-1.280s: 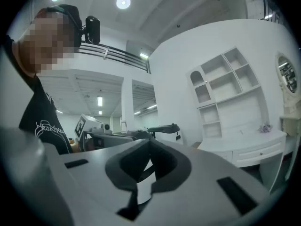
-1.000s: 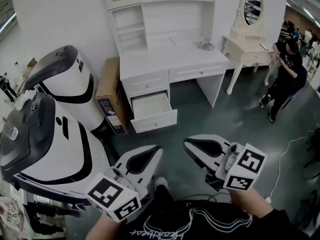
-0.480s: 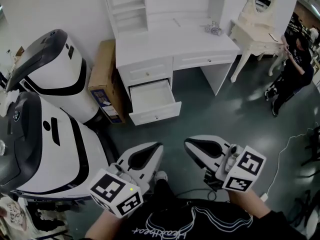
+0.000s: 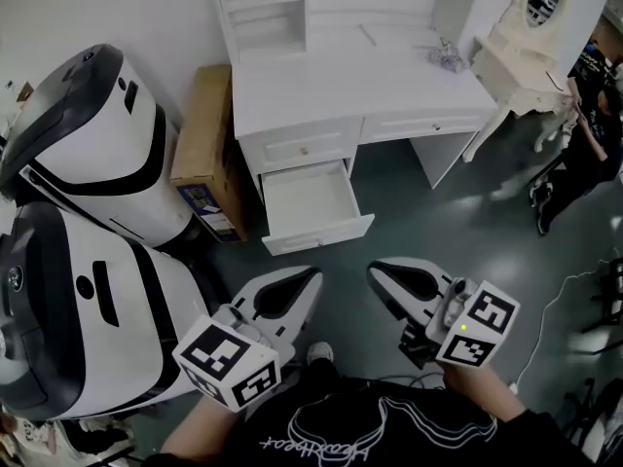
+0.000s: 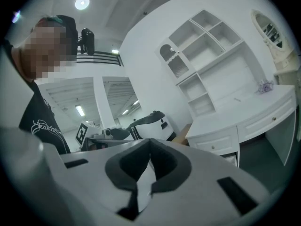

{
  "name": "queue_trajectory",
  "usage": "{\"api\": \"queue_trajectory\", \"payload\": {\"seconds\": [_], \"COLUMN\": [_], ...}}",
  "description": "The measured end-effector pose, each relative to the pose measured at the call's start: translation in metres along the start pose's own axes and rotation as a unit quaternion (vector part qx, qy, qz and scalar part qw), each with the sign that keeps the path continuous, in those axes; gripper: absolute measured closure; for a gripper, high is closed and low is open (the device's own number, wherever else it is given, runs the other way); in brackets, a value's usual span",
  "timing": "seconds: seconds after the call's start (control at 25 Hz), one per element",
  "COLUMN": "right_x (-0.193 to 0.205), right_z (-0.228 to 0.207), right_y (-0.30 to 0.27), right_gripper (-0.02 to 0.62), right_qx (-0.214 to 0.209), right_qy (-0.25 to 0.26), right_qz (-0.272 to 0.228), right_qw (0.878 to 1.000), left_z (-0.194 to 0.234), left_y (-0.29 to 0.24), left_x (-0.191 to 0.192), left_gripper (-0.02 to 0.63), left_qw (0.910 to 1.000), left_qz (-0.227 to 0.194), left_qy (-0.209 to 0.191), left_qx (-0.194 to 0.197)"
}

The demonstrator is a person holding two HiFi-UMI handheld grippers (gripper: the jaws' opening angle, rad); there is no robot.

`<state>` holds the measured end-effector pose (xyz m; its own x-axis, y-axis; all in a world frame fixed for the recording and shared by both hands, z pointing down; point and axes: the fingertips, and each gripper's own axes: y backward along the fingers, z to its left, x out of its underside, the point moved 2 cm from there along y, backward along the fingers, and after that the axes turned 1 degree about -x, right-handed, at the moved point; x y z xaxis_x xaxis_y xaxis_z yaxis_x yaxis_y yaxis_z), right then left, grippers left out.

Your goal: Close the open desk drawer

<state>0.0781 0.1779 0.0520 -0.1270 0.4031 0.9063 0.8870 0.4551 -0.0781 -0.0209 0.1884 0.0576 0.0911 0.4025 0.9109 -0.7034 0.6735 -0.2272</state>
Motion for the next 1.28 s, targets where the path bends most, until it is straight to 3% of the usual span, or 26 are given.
{"api": "queue_trajectory", "payload": {"seconds": [0.28,0.6,1.28], "right_x": [0.01,0.048,0.203], "right_z": [-0.042,-0.104,-0.243], "right_y": [-0.027,-0.05,-0.101], "right_gripper": [0.589,0.589,0.589], "right_qx": [0.031,0.063,0.076], "right_qy": [-0.018,-0.035,-0.06], "right_qz": [0.012,0.038,0.129], "right_qw": [0.999,0.997,0.987], "left_z": [0.05,0.099,0.197], "left_y": [-0.023,-0.049,-0.132], "left_x": [0.009,0.047,0.195], "left_gripper": [0.601,0.601,0.601], "left_qw": [0.9994,0.9975,0.9792], "left_qz": [0.006,0.009,0.052], "left_qy": [0.034,0.063,0.167], "left_qx": [0.0,-0.03,-0.104]}}
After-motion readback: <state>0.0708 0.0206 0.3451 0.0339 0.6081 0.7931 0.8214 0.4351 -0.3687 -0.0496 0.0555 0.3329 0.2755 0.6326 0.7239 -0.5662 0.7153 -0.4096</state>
